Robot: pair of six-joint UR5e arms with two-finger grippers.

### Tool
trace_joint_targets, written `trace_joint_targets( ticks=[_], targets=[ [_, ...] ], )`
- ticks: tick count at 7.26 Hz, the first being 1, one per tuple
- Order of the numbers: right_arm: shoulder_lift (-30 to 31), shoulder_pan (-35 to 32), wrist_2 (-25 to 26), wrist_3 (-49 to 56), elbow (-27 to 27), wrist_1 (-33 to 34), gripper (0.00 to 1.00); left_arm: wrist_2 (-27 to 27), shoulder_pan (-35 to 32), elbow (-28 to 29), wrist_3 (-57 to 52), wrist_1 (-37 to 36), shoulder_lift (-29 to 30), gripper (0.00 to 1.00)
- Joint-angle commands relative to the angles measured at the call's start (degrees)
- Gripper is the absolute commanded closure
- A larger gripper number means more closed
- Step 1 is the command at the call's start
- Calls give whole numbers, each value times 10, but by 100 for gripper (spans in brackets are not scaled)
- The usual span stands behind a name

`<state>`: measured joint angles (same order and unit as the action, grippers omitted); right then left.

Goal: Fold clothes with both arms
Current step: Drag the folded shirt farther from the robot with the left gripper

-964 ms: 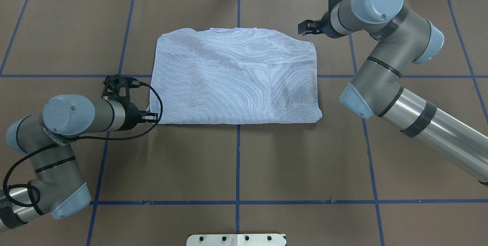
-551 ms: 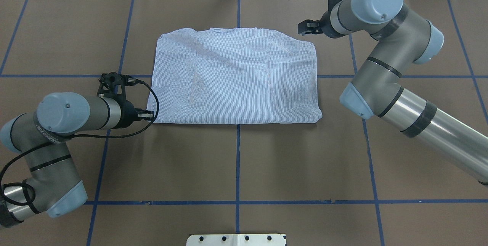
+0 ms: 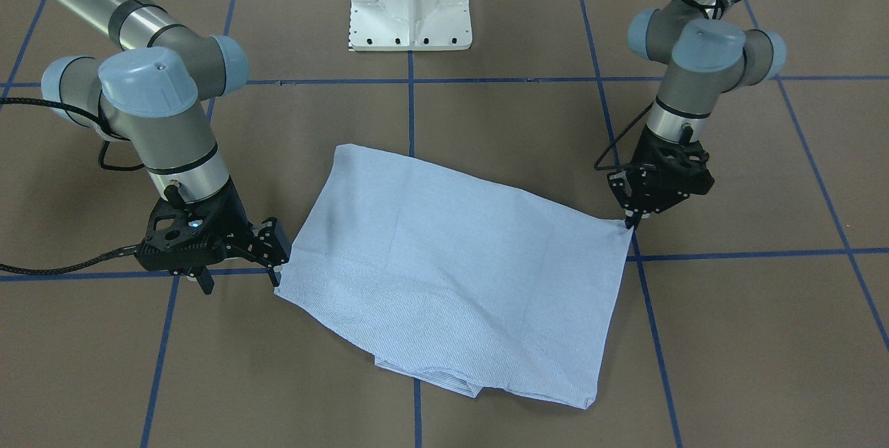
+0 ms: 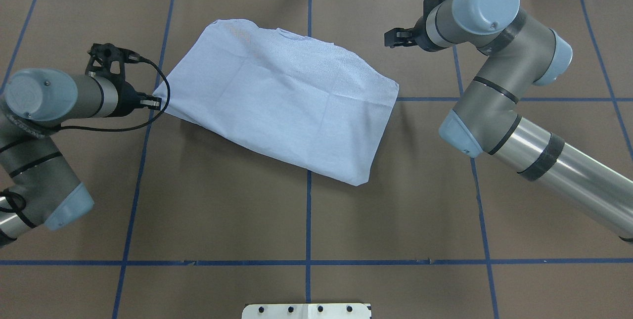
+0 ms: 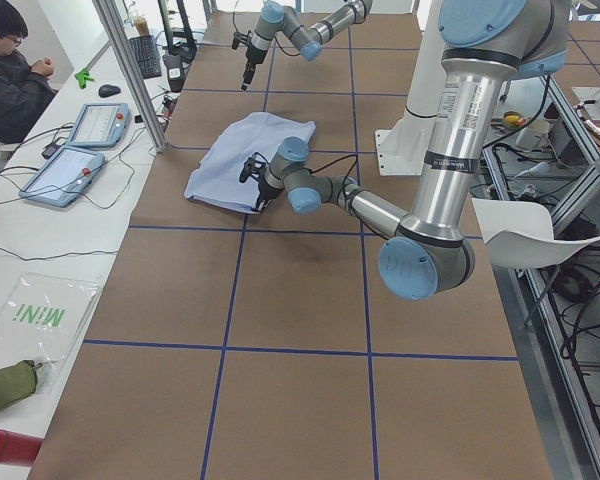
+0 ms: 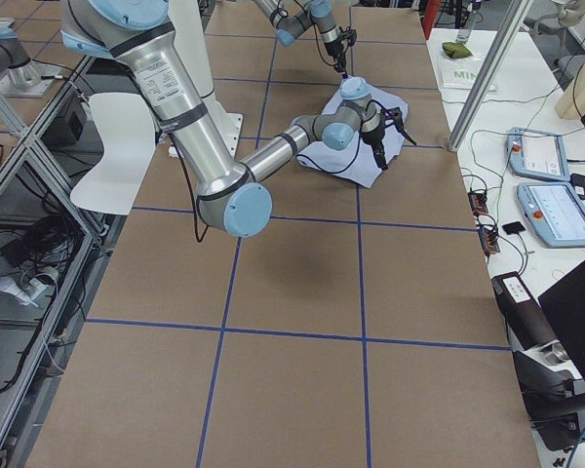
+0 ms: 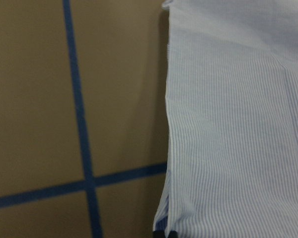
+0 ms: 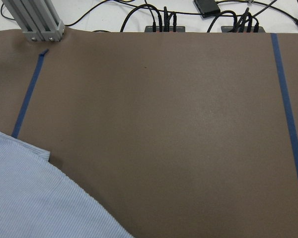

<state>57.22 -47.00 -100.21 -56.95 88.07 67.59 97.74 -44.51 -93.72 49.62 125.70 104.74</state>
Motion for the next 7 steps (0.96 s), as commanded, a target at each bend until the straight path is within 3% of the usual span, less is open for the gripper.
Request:
trace_joint_targets(
  ticks=[1,5,6,7],
  targets=[
    [-1,2,0,0,0,0,0,-3,-58,132,-30,5,96,100],
    [-8,10,0,-11,4,0,0,-4,-130,418,-96,13,333,100],
    [-11,15,0,-18,7,0,0,0,-131,457,-99,44,352,100],
    [-15,19,1,-56,15,5,0,16,-133,436,-114,82,323,3]
  ],
)
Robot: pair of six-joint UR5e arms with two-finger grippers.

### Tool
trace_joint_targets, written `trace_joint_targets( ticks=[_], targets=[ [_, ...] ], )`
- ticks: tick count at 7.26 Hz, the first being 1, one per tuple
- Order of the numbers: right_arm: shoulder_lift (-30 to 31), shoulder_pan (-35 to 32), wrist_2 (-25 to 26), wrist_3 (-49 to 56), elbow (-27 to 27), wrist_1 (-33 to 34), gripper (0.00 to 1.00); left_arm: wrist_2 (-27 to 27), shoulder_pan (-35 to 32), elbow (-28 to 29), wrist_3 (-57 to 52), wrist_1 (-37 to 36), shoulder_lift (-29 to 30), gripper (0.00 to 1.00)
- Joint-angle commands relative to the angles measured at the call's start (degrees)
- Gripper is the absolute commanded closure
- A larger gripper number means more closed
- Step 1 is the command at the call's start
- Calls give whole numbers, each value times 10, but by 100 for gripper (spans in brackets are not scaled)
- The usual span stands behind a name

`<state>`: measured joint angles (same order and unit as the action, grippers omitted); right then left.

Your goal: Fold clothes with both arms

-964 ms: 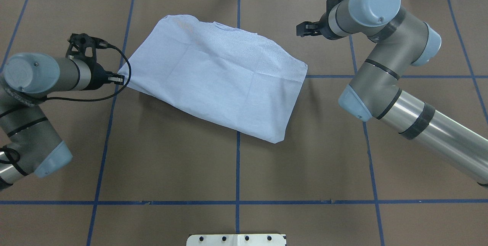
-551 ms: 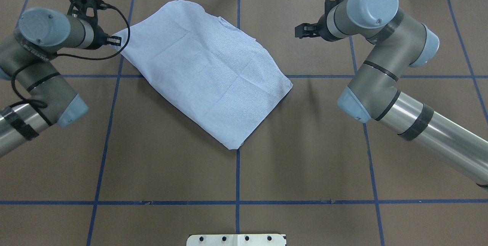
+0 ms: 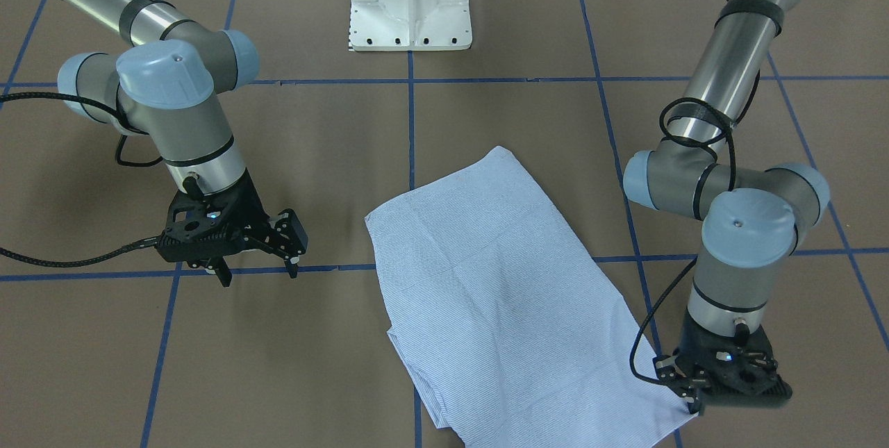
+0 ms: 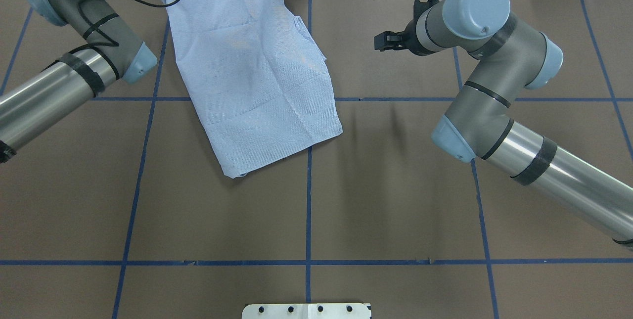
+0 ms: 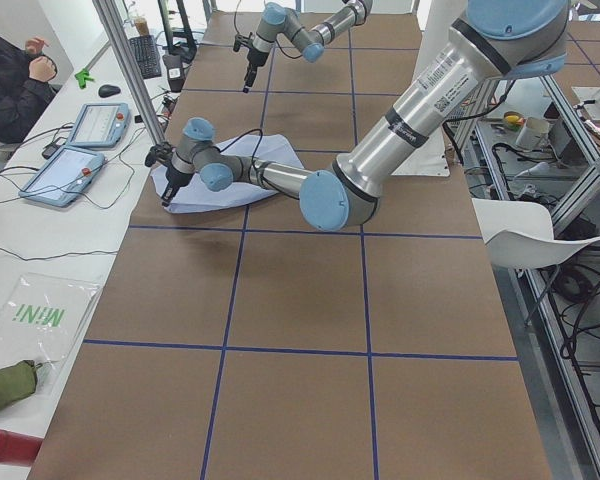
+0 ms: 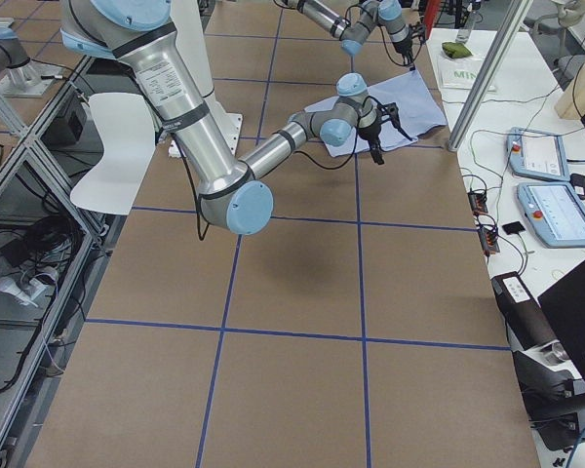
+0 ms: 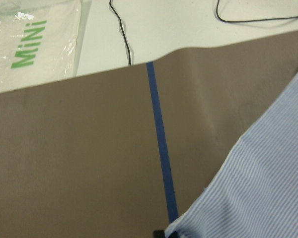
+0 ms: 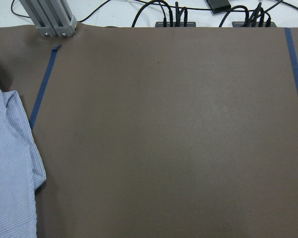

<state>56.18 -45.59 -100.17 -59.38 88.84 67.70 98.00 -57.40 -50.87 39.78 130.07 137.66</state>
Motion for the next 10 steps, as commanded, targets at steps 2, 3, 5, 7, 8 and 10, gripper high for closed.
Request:
trace_joint_targets(
  ticks=[2,3,5,7,8,10],
  targets=[
    [-58,51,40,-108,6,58,0,105,-8,-84,-13,82,-82,0],
    [-103,92,93,-161,6,143,0,106,-9,-100,-9,85,-95,0],
    [-114,149,116,-340,0,168,0,106,-9,-105,-8,86,-99,0],
    [-111,198,158,-410,-2,162,0,106,-9,-107,-3,86,-99,0],
    [-112,207,175,-421,-21,157,0,106,-9,-107,-3,87,-99,0],
    [-115,211,195,-433,-85,75,0,106,-9,-110,-1,87,-100,0]
  ],
)
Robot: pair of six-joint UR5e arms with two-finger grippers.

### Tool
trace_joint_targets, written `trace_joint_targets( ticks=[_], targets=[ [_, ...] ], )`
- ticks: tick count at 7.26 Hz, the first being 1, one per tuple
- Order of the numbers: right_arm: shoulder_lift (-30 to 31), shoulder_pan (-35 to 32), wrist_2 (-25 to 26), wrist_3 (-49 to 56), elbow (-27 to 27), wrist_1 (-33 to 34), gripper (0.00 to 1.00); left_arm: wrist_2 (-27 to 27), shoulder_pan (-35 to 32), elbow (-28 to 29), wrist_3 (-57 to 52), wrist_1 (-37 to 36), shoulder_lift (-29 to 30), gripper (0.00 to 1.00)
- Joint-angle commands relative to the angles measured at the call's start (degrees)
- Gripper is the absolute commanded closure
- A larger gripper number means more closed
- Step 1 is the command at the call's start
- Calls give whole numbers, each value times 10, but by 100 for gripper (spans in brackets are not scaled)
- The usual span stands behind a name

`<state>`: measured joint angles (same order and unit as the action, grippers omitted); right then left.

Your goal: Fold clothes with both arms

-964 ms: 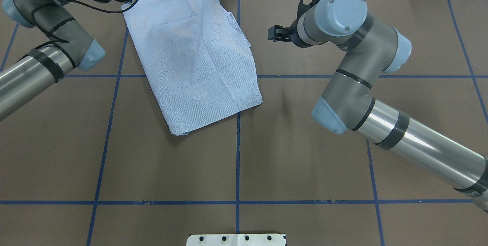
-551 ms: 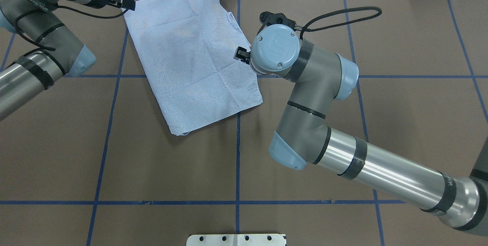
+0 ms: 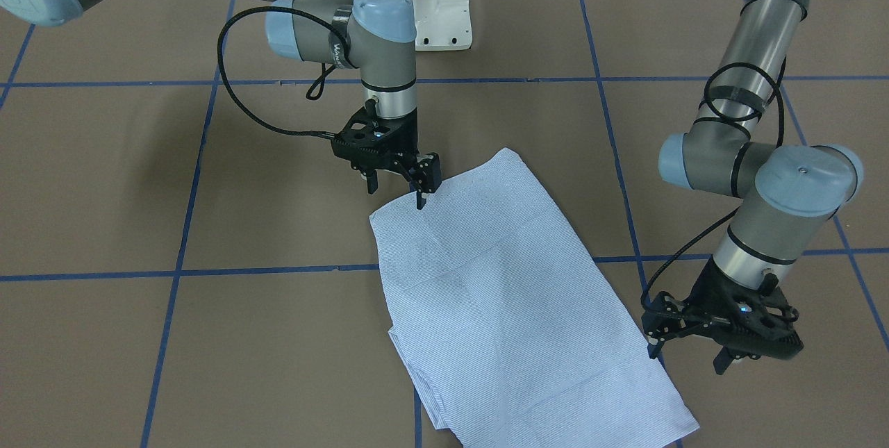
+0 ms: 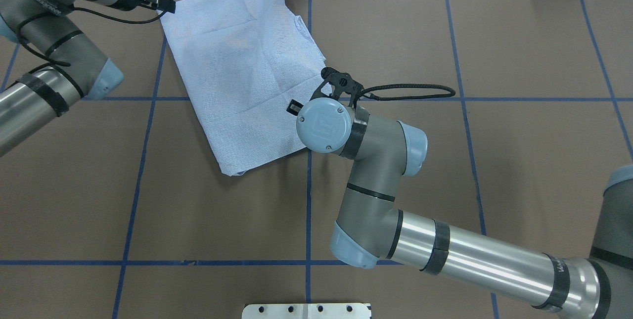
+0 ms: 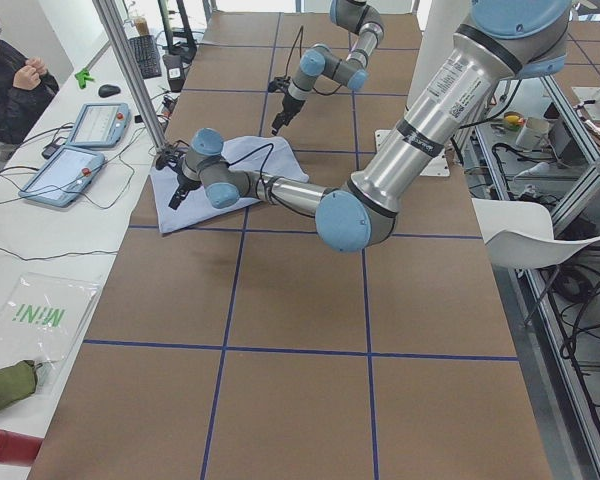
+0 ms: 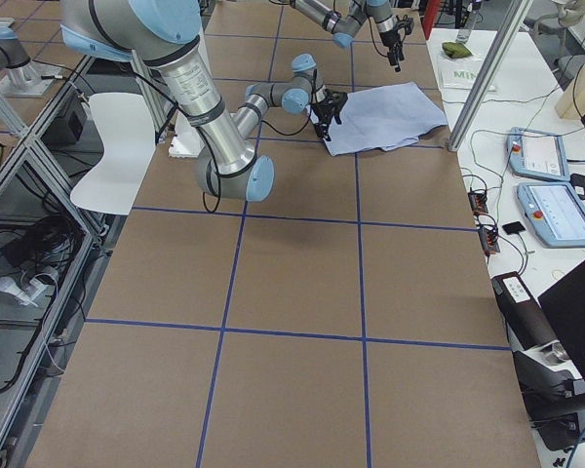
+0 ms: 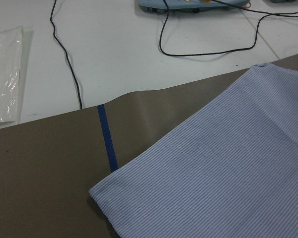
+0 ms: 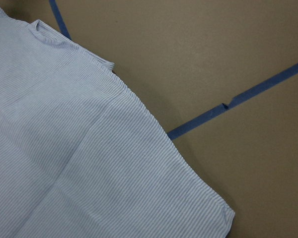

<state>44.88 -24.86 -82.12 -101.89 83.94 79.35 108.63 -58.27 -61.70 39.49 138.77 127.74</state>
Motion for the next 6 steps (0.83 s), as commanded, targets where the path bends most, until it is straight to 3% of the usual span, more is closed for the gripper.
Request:
trace_joint_targets(
  ticks=[1,6],
  targets=[
    [-2,3,18,-7,-39,-43,1,0,0,-1,2,0,0,0],
    [-11,13,35,-7,-69,-42,2,0,0,-6,1,0,-6,0]
  ],
)
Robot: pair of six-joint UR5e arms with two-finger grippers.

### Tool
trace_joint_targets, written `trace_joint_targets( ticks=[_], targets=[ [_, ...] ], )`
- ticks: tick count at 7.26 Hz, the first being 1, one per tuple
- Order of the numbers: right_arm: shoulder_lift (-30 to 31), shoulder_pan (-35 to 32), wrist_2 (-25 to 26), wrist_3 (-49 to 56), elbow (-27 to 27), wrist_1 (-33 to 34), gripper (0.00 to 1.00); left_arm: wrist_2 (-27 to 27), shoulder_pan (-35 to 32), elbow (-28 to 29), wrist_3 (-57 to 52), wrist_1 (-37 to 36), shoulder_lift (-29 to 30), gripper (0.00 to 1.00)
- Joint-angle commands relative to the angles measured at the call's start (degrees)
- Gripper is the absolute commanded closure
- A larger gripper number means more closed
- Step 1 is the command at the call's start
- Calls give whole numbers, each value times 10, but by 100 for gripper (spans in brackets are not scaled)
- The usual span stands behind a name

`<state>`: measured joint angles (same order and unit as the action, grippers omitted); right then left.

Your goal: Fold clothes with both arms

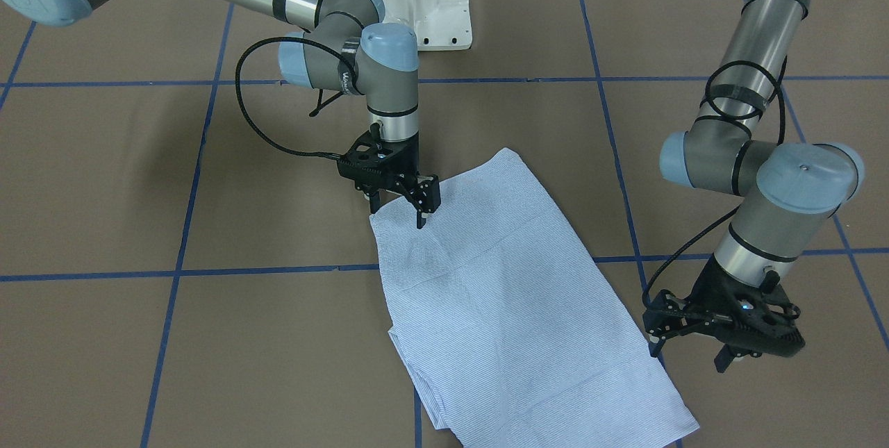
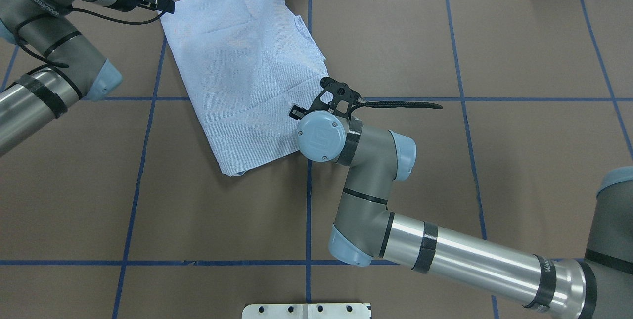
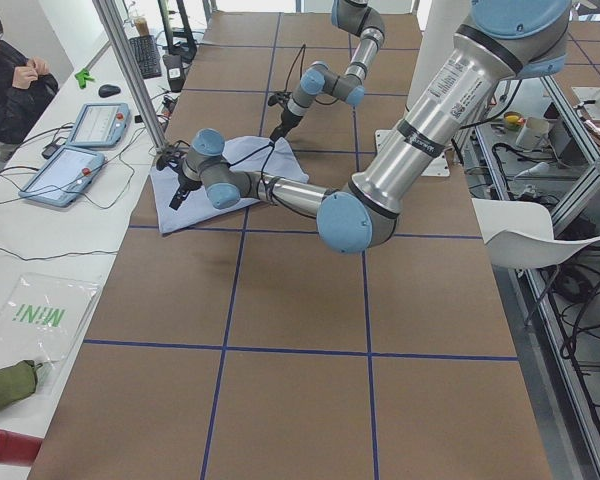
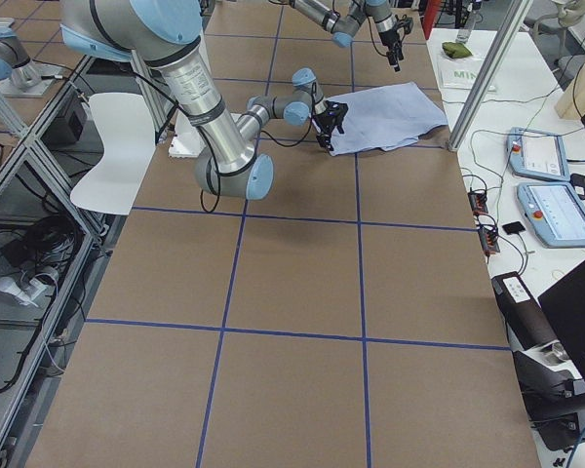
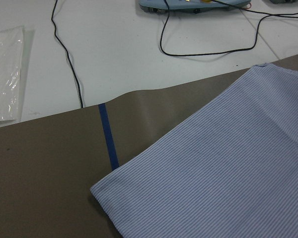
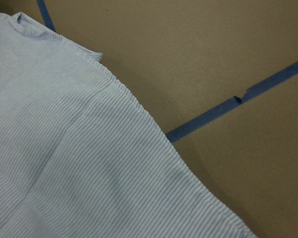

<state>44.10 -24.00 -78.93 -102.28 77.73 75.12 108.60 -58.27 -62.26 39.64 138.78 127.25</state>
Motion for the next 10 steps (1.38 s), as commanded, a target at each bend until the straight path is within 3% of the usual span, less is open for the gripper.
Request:
trace_joint_targets(
  ticks=[1,3,8,10],
  targets=[
    [-5,7,4,-6,-7,0,2,0,0,-1,0,0,-3,0],
    [-7,10,13,-6,-10,0,7,0,0,-1,0,0,-4,0],
    [-36,10,16,-22,-32,0,74,0,0,-1,0,0,-8,0],
    [-38,10,16,-32,-35,0,78,0,0,-1,0,0,-8,0]
  ],
)
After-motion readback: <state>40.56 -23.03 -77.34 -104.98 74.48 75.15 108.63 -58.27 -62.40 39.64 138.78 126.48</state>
